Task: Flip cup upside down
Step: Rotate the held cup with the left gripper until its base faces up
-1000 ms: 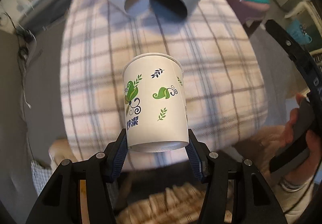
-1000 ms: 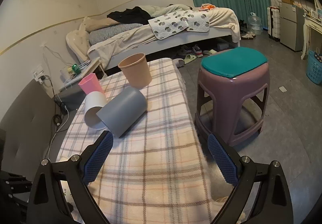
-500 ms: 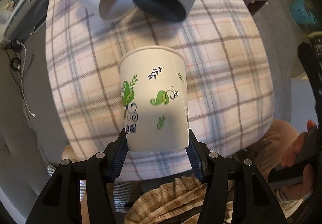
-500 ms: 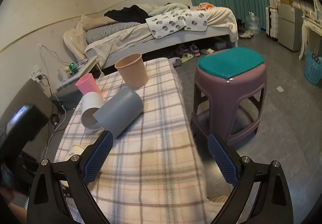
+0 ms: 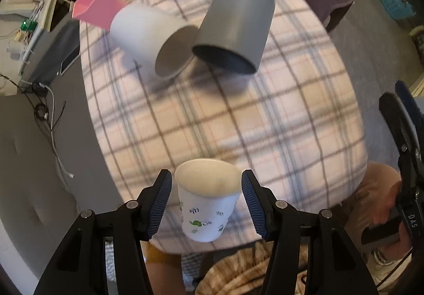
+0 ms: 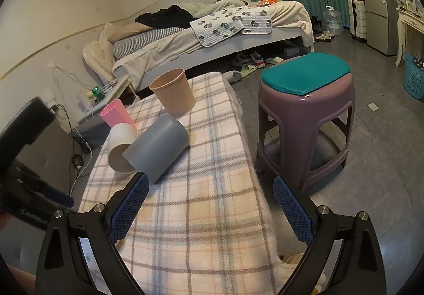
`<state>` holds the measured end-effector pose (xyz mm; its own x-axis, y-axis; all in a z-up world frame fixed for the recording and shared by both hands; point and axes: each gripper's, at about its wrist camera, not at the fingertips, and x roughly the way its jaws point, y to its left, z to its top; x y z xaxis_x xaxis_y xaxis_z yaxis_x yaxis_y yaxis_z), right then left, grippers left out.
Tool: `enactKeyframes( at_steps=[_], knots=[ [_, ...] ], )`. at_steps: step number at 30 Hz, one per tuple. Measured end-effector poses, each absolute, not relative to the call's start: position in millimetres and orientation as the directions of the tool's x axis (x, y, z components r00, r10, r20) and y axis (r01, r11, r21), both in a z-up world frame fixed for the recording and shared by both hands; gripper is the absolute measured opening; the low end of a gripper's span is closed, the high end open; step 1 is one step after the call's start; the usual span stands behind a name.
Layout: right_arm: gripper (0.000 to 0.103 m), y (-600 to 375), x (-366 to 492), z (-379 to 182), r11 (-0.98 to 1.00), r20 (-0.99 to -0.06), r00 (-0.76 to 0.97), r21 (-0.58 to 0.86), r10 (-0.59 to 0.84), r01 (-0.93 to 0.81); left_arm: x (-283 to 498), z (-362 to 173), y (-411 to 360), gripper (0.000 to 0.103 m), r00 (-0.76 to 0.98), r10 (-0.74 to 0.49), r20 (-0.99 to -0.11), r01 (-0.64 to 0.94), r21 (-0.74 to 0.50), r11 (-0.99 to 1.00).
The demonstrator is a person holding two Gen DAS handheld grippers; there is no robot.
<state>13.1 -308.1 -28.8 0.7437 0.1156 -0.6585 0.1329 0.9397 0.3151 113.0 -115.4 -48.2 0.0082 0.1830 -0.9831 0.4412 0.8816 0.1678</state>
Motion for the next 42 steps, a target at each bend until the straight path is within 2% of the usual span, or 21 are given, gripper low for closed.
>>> enactKeyframes(
  at_steps=[3,7,10,17,18,19,20,30,36,42],
  knots=[
    [0.096,-311,13,-29,0.941,-0.661,0.743,0.308,0.106,0.139,98,-41,-108,0.061,0.065,0.098,-0.993,0.436,0.117,0.893],
    [0.096,-319,11,-27,0.927,-0.652,0.75,0.339,0.11,0.158,66,-26,-92,0.079,0.198,0.014,-0.98,0.409,0.096,0.908],
    [0.096,-315,11,-26,0.927,-0.651,0.749,0.346,0.124,0.147,44,-35,-72,0.079,0.26,-0.038,-0.965,0.37,0.063,0.927],
    [0.096,-297,10,-28,0.946,-0.66,0.741,0.304,0.124,0.112,20,-87,-54,0.078,0.259,-0.038,-0.965,0.331,0.052,0.942],
    [0.096,-297,10,-29,0.946,-0.662,0.739,0.304,0.124,0.114,19,-89,-52,0.077,0.26,-0.047,-0.964,0.33,0.043,0.943],
    [0.096,-297,11,-30,0.945,-0.665,0.736,0.306,0.125,0.116,19,-92,-51,0.064,0.256,-0.052,-0.965,0.328,0.036,0.944],
    [0.096,-296,11,-31,0.945,-0.667,0.734,0.307,0.127,0.116,21,-94,-49,0.056,0.241,-0.049,-0.969,0.331,0.035,0.943],
    [0.096,-291,13,-33,0.948,-0.672,0.727,0.303,0.142,0.095,37,-57,-54,0.056,0.164,0.051,-0.985,0.449,0.12,0.886],
    [0.096,-296,13,-31,0.937,-0.666,0.727,0.336,0.167,0.093,49,-55,-62,0.056,-0.07,0.221,-0.973,0.547,0.148,0.824],
    [0.096,-304,15,-30,0.922,-0.659,0.725,0.377,0.2,0.088,59,-61,-76,0.056,-0.196,0.312,-0.93,0.609,0.134,0.781]
  ],
)
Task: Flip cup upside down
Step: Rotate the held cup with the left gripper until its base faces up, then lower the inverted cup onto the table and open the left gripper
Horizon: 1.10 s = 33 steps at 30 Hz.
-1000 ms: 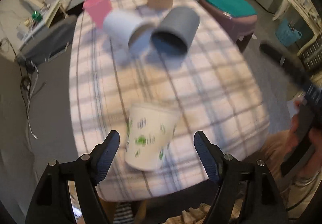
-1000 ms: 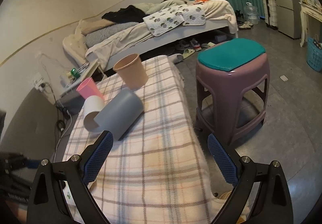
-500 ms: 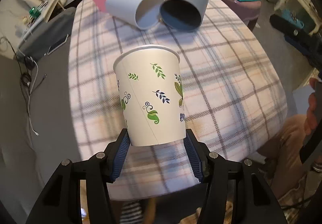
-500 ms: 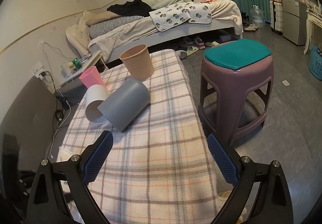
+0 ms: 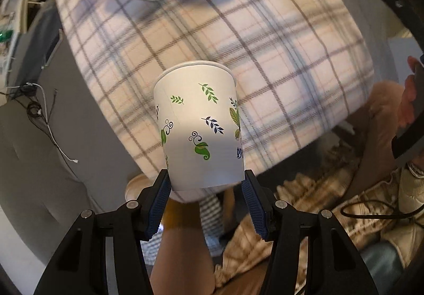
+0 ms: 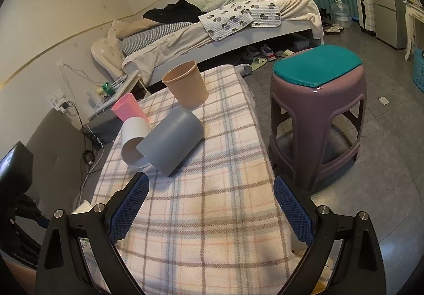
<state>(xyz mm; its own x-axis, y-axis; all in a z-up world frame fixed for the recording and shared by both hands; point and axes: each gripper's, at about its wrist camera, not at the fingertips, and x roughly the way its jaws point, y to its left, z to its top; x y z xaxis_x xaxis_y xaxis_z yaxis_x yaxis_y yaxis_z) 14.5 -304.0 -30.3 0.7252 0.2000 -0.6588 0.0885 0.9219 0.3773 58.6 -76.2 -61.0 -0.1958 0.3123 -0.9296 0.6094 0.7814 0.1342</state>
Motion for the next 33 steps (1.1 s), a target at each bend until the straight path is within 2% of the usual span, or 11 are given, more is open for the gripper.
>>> enactKeyframes(
  at_steps=[8,13,17,18,19,20,27,33],
  knots=[
    [0.096,-321,18,-38,0.889,-0.656,0.714,0.446,0.246,0.103,94,-88,-111,0.056,-0.248,0.428,-0.869,0.677,0.16,0.718],
    [0.096,-336,18,-36,0.879,-0.642,0.731,0.461,0.232,0.126,115,-86,-115,0.056,-0.197,0.406,-0.892,0.669,0.18,0.721],
    [0.096,-342,17,-37,0.876,-0.645,0.73,0.463,0.225,0.139,114,-79,-118,0.061,-0.091,0.361,-0.928,0.683,0.205,0.701],
    [0.096,-342,17,-37,0.879,-0.646,0.731,0.457,0.221,0.138,109,-76,-117,0.065,-0.047,0.352,-0.935,0.688,0.225,0.69],
    [0.096,-340,16,-35,0.885,-0.644,0.734,0.446,0.215,0.132,107,-75,-117,0.075,-0.015,0.34,-0.94,0.691,0.236,0.684],
    [0.096,-339,16,-33,0.891,-0.642,0.737,0.435,0.209,0.126,102,-73,-114,0.078,0.018,0.322,-0.947,0.688,0.245,0.683],
    [0.096,-318,10,-25,0.924,-0.624,0.76,0.372,0.181,0.085,72,-64,-86,0.082,0.151,0.193,-0.97,0.607,0.245,0.756],
    [0.096,-292,-1,-19,0.956,-0.594,0.792,0.291,0.143,0.046,34,-52,-38,0.082,0.278,0.043,-0.96,0.416,0.16,0.895]
  ],
)
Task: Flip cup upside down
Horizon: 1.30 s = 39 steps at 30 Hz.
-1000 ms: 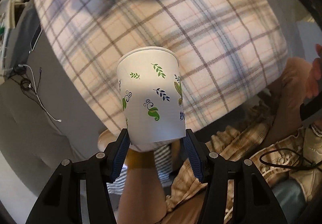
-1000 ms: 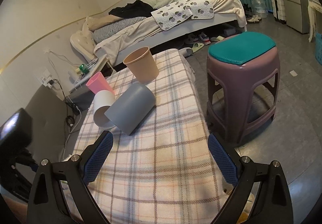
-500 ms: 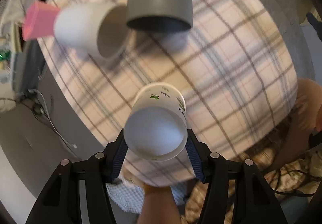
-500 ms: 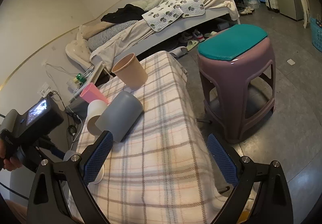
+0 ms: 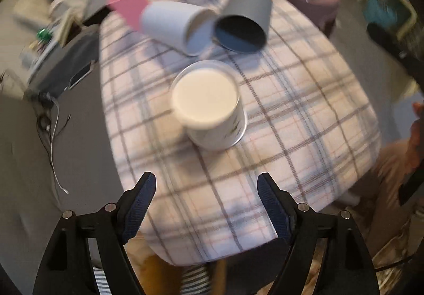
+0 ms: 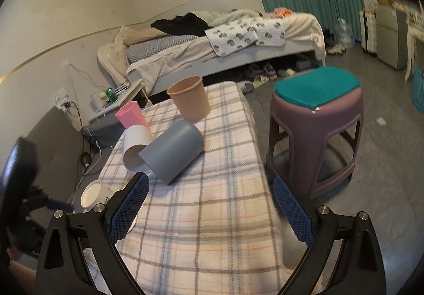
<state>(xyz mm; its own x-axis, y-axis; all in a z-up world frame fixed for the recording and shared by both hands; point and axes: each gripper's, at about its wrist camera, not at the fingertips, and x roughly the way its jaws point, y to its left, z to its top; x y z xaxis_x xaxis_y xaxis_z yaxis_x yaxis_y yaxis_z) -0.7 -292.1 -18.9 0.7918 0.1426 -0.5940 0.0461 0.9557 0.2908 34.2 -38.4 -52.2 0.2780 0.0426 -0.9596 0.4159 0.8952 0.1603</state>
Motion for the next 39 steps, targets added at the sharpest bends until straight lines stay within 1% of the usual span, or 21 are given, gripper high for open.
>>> enactKeyframes(
  at_steps=[4,6,10,11,13,14,16,18,20,24,29,33,39],
  knots=[
    [0.096,-268,-11,-17,0.975,-0.571,0.813,0.22,0.113,0.019,10,-38,-4,0.082,0.451,-0.049,-0.891,0.249,0.073,0.966],
    [0.096,-255,-18,-14,0.981,-0.558,0.823,0.192,0.109,0.0,-1,-34,7,0.082,0.532,-0.053,-0.845,0.188,0.057,0.981],
    [0.096,-220,-39,-3,0.991,-0.506,0.856,0.124,0.111,-0.054,-21,-15,11,0.082,0.651,-0.061,-0.756,0.192,0.086,0.978],
    [0.096,-211,-46,-1,0.992,-0.494,0.863,0.101,0.11,-0.069,-28,-8,15,0.082,0.691,-0.067,-0.72,0.181,0.082,0.98],
    [0.096,-197,-59,3,0.994,-0.472,0.875,0.066,0.107,-0.086,-38,0,23,0.082,0.734,-0.079,-0.674,0.157,0.056,0.986],
    [0.096,-191,-65,4,0.994,-0.464,0.88,0.053,0.105,-0.091,-41,0,26,0.084,0.746,-0.084,-0.661,0.148,0.042,0.988],
    [0.096,-183,-74,4,0.995,-0.45,0.887,0.038,0.104,-0.097,-49,-2,33,0.09,0.772,-0.092,-0.629,0.132,0.017,0.991],
    [0.096,-177,-83,0,0.996,-0.445,0.891,0.027,0.091,-0.088,-56,-7,37,0.091,0.797,-0.095,-0.596,0.121,0.003,0.993],
    [0.101,-171,-88,-6,0.997,-0.451,0.889,0.017,0.08,-0.081,-61,-16,40,0.091,0.809,-0.09,-0.58,0.105,-0.008,0.994],
    [0.103,-161,-88,-7,0.996,-0.453,0.889,-0.024,0.065,-0.086,-70,-23,42,0.092,0.824,-0.061,-0.563,0.075,0.002,0.997],
    [0.103,-153,-91,-11,0.994,-0.457,0.887,-0.049,0.063,-0.095,-71,-23,45,0.092,0.835,-0.048,-0.549,0.051,-0.01,0.999],
    [0.103,-152,-94,-12,0.994,-0.454,0.889,-0.057,0.058,-0.094,-76,-21,41,0.092,0.855,-0.038,-0.517,0.06,0.026,0.998],
    [0.103,-155,-94,-12,0.996,-0.453,0.891,-0.052,0.041,-0.073,-79,-20,40,0.092,0.862,-0.048,-0.504,0.061,0.01,0.998]
  ],
)
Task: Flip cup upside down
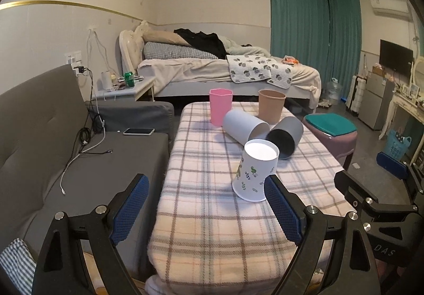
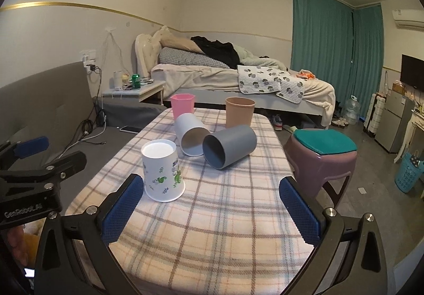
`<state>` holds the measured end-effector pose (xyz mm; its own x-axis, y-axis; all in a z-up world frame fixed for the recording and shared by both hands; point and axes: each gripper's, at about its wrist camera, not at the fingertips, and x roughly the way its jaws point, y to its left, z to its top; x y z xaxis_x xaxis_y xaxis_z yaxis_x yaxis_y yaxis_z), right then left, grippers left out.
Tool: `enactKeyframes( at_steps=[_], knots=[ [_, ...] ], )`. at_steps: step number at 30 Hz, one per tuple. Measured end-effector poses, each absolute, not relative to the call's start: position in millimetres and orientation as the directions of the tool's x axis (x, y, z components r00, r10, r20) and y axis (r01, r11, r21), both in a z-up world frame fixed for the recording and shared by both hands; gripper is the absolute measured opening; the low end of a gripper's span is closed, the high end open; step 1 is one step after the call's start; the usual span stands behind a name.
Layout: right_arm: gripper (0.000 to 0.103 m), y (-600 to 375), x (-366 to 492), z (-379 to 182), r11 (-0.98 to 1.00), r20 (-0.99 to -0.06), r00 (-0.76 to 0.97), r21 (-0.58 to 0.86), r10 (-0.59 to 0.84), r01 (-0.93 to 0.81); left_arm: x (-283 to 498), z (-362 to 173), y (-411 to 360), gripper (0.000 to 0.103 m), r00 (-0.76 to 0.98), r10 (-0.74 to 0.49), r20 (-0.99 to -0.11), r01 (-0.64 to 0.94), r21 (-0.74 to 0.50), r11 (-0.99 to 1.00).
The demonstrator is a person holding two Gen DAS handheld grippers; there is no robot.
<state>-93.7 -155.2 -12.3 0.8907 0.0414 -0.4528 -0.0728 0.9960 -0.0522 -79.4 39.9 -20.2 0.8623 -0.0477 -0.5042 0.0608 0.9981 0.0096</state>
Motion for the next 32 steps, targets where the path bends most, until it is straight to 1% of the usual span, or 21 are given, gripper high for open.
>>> enactKeyframes(
  at_steps=[7,11,15,19,24,29,32],
  knots=[
    [0.103,-163,-90,-13,0.998,-0.468,0.883,-0.03,0.028,-0.047,-81,-18,42,0.092,0.87,-0.027,-0.492,0.035,0.007,0.999],
    [0.103,-164,-88,-13,0.998,-0.47,0.882,-0.034,0.023,-0.044,-82,-19,39,0.092,0.869,-0.038,-0.494,0.057,0.024,0.998],
    [0.103,-165,-87,-15,0.999,-0.473,0.881,-0.035,0.019,-0.04,-80,-23,36,0.092,0.853,-0.048,-0.519,0.074,0.029,0.997],
    [0.103,-166,-87,-16,0.999,-0.479,0.878,-0.035,0.017,-0.039,-74,-28,32,0.092,0.826,-0.04,-0.563,0.094,0.068,0.993],
    [0.103,-167,-87,-17,0.999,-0.481,0.877,-0.038,0.016,-0.039,-78,-29,29,0.092,0.84,-0.022,-0.542,0.083,0.088,0.993],
    [0.103,-168,-86,-19,0.998,-0.486,0.873,-0.036,0.021,-0.044,-81,-26,29,0.092,0.851,-0.021,-0.525,0.075,0.082,0.994],
    [0.103,-168,-86,-19,0.998,-0.489,0.872,-0.034,0.023,-0.045,-82,-26,31,0.092,0.847,-0.033,-0.53,0.081,0.068,0.994]
  ],
)
